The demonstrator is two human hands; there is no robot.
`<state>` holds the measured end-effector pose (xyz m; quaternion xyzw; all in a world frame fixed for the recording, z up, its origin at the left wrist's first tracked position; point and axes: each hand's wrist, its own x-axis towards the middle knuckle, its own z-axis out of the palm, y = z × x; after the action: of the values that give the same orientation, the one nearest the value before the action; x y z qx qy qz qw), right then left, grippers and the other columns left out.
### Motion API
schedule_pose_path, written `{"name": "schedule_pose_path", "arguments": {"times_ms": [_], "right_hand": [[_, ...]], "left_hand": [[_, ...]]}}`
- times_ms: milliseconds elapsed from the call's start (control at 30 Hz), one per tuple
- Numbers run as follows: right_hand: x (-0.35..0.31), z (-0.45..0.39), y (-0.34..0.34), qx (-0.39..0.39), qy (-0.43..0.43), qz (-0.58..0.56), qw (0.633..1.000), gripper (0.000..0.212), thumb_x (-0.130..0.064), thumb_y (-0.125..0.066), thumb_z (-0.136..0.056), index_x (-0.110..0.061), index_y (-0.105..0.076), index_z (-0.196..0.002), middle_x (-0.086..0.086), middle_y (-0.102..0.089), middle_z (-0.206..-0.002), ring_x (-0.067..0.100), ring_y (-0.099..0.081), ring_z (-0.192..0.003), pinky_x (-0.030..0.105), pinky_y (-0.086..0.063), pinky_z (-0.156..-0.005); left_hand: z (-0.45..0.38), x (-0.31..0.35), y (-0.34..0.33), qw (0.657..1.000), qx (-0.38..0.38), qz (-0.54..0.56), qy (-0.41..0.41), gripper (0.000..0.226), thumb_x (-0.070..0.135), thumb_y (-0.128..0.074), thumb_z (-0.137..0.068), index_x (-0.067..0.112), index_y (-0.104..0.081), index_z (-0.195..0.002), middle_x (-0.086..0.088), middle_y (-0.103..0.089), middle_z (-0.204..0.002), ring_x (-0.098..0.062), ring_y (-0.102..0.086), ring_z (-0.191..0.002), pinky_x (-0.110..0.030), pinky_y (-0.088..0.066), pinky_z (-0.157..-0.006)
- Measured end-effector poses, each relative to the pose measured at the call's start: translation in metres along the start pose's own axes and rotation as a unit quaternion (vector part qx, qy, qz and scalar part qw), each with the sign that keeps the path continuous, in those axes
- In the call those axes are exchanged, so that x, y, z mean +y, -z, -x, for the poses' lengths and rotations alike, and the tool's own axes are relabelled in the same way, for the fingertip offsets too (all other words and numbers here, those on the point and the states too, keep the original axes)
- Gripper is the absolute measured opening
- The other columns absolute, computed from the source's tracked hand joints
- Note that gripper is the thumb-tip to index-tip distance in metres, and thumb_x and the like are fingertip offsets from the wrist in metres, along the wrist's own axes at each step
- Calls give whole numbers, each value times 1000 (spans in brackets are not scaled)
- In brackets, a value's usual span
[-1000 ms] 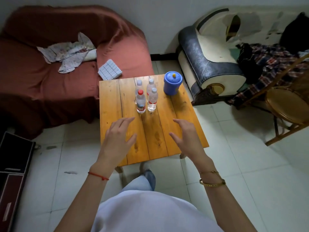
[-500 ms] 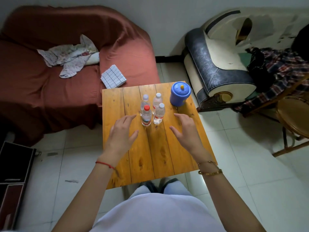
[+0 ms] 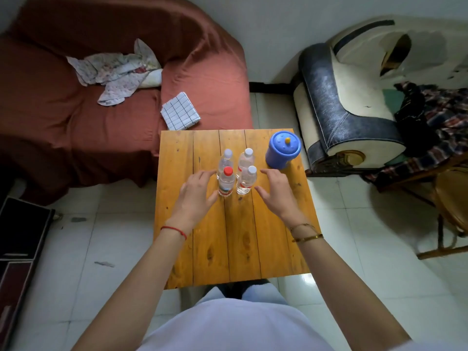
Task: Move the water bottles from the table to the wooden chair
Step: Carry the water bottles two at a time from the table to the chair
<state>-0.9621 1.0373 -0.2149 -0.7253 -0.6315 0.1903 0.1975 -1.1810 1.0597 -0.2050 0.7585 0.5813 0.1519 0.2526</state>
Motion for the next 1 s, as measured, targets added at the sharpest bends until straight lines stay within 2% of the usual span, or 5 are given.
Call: {"name": "schedule_pose_path", "arguments": {"times_ms": [333,567,800,1000], "right_hand": [[41,-80,-39,-74,-22,18,997,43,-21,-62,-87,-10,-50,-127,12,-55,-125,30,-49,-115,38,-42,-98],[60,-111,-63,-131,-39,5,991,42,-20,-61,-88,-9,-50,-127,12,-53,-126,29,-48,-117,37,-42,-97],[69,-126,-77,-155,-43,-13,987,33,-13,-62,-85,-9,-53,-117,12,-52,-116,28,-56,-100,35,-47,-80],[70,-132,-84,-162,-50,-15,985,30,-11,-63,-84,-11,-53,-112,10,-50,-113,25,-57,-94,30,-47,-75]], "left_hand": [[-88,-3,-48,998,-47,-29,10,49,23,-60,-88,18,-46,-135,-2,-53,-131,-21,-48,-122,-38,-39,-98],[-128,-12,-84,993,-94,-63,35,45,20,-61,-86,17,-50,-129,-6,-54,-126,-28,-49,-116,-41,-43,-90],[-144,-13,-108,988,-119,-37,94,36,13,-59,-84,13,-56,-120,-12,-56,-117,-32,-53,-108,-41,-47,-82],[-147,-9,-114,986,-103,-15,128,33,7,-63,-82,11,-57,-115,-13,-53,-112,-33,-57,-100,-40,-47,-78]]}}
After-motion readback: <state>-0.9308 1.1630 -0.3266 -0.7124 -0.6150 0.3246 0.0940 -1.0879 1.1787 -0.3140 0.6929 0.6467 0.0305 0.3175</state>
